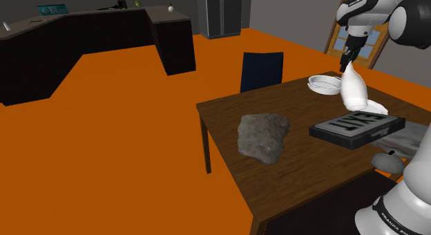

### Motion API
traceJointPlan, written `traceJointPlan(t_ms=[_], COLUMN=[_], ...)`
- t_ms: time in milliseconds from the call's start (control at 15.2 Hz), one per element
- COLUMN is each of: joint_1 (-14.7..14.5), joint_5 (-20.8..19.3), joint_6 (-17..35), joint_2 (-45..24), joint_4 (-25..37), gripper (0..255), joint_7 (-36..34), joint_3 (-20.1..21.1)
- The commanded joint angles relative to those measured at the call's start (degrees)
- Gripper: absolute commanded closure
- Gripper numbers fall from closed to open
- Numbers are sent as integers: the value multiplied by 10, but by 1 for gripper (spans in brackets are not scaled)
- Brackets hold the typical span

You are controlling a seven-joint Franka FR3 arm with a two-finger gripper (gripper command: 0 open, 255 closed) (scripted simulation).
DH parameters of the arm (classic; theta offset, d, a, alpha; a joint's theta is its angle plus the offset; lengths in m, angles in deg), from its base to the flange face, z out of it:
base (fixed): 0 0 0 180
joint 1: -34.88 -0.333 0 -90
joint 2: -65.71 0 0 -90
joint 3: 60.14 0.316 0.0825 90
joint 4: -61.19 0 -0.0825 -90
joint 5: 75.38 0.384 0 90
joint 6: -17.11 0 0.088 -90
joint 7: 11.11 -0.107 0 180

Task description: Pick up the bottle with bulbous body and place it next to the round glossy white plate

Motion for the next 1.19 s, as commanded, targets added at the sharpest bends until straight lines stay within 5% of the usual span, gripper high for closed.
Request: traceJointPlan(t_ms=[0, 462, 528, 858, 1122], joint_1=[0, 0, 0, 0, 3], joint_5=[-1, 0, -1, 0, -9], joint_6=[7, 7, 5, 7, -61], joint_2=[-2, -2, -2, -2, 8], joint_4=[-15, -14, -13, -14, 47], gripper=[255, 255, 0, 0, 0], joint_7=[1, 1, 1, 1, -6], joint_3=[0, 0, 0, 0, -5])
